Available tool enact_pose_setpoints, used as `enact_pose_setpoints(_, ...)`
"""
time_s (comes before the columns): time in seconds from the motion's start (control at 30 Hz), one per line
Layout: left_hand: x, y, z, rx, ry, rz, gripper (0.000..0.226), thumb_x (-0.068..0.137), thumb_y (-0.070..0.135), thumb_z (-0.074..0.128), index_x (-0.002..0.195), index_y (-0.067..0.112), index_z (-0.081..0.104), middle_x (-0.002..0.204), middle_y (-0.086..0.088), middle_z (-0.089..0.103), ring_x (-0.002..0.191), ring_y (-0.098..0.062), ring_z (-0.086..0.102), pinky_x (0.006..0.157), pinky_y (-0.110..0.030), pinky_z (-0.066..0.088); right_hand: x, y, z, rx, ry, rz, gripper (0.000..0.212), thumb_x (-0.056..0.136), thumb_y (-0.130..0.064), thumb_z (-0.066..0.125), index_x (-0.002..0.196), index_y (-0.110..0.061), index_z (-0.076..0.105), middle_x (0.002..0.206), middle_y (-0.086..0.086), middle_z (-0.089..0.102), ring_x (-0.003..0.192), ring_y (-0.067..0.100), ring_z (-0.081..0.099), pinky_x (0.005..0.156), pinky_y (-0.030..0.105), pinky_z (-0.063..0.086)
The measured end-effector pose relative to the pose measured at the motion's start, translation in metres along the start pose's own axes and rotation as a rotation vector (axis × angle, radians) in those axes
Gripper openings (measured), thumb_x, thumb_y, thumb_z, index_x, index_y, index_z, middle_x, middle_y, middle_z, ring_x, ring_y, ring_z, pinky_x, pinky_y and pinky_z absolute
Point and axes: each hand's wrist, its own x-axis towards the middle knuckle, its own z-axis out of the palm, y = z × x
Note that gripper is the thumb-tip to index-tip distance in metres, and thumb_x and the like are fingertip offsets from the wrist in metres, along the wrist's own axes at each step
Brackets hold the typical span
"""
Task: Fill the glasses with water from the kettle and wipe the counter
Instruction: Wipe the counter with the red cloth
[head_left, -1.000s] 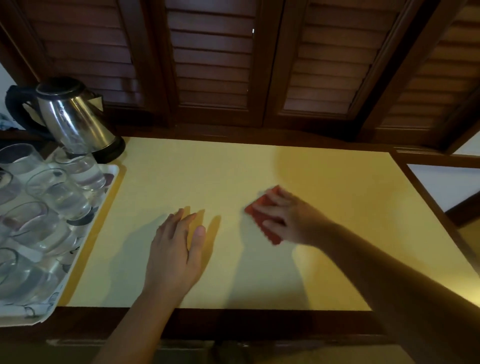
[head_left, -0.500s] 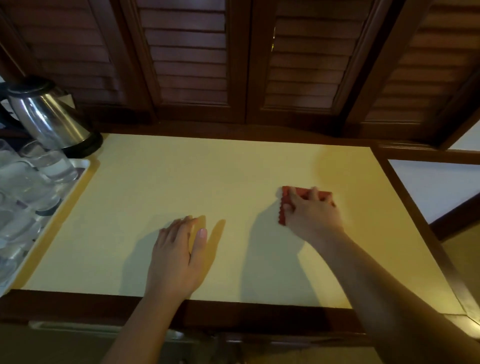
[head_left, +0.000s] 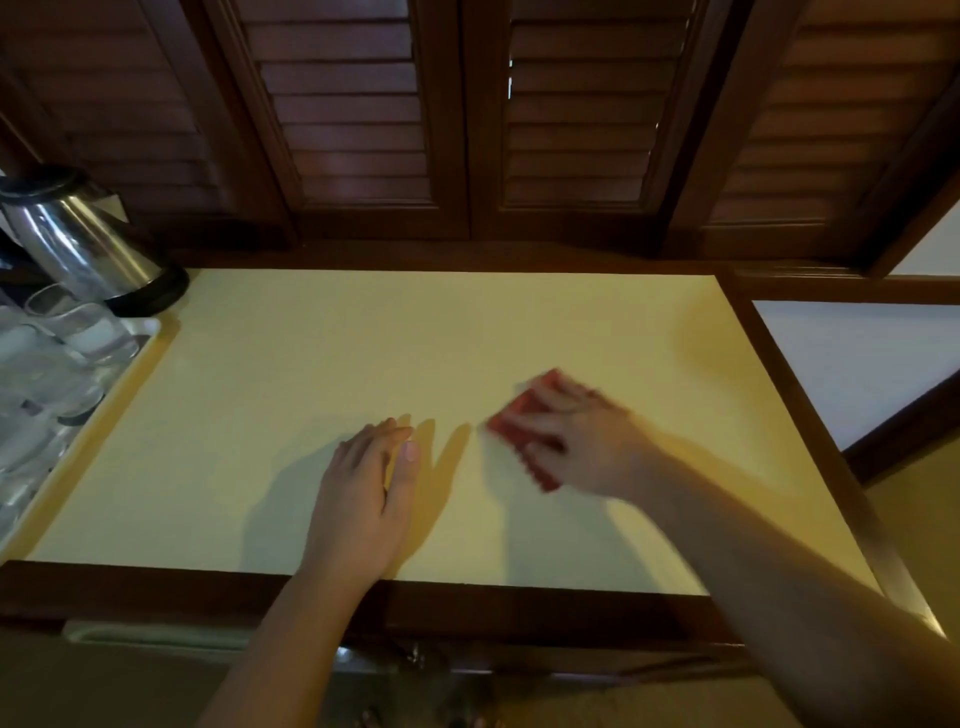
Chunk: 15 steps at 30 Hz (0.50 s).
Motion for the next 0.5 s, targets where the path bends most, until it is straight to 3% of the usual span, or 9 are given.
enact_pose_setpoints(0.17, -0.007, 0.003, 0.013, 0.039, -0.006, 0.016, 0.08, 0.105, 0.07, 0.012, 0.144, 0.023, 0.064, 0.152, 0.004, 0.058, 0.145, -0.013, 0.042, 0.118, -0.031, 0.029, -0.006, 0.113, -0.01, 0.0, -0.011, 0.409, 0.062, 0.107, -0.057, 0.048, 0.162, -0.056, 0.02, 0.179, -0.003, 0.011, 0.165, 0.038, 0.007, 0.123, 0.074, 0.027)
enact_pose_setpoints(0.3, -0.005, 0.004, 0.014, 0.016, 0.009, -0.011, 0.076, 0.106, 0.068, 0.015, 0.144, 0.023, 0.063, 0.15, 0.004, 0.06, 0.144, -0.011, 0.043, 0.117, -0.029, 0.028, 0.005, 0.086, -0.01, 0.145, 0.018, 0.61, 0.06, 0.111, -0.057, 0.027, 0.166, -0.053, 0.002, 0.181, 0.007, -0.001, 0.164, 0.048, -0.005, 0.124, 0.079, 0.013)
enact_pose_setpoints(0.4, -0.005, 0.003, 0.014, 0.007, 0.01, -0.027, 0.077, 0.105, 0.069, 0.014, 0.146, 0.025, 0.062, 0.151, 0.005, 0.059, 0.144, -0.01, 0.043, 0.117, -0.029, 0.029, 0.005, 0.014, 0.007, 0.131, 0.051, 0.586, 0.062, 0.109, -0.057, 0.019, 0.168, -0.045, 0.005, 0.18, 0.015, 0.0, 0.162, 0.053, -0.003, 0.122, 0.078, 0.013)
enact_pose_setpoints(0.5, -0.007, 0.001, 0.014, -0.003, 0.016, -0.025, 0.079, 0.105, 0.071, 0.013, 0.148, 0.024, 0.06, 0.151, 0.003, 0.059, 0.144, -0.014, 0.045, 0.117, -0.033, 0.033, -0.018, -0.051, 0.033, 0.06, 0.087, 0.31, 0.06, 0.107, -0.058, 0.018, 0.166, -0.047, 0.011, 0.181, 0.01, 0.0, 0.165, 0.046, -0.003, 0.124, 0.073, 0.01)
